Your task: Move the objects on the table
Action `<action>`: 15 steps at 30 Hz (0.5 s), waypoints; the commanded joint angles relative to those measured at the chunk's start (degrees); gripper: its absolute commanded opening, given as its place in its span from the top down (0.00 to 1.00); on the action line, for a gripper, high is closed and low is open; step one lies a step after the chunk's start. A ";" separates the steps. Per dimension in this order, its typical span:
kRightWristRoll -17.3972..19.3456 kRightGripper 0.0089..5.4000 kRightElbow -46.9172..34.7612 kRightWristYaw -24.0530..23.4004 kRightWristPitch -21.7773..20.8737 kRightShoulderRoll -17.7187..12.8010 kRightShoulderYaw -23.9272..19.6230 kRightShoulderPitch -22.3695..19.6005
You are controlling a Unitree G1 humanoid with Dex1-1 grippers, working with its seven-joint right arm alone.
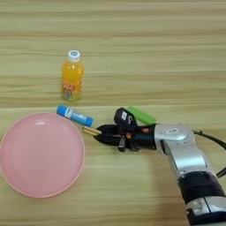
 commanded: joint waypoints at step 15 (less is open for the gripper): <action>2.34 0.83 -9.36 -0.86 0.85 -1.92 -2.07 -1.29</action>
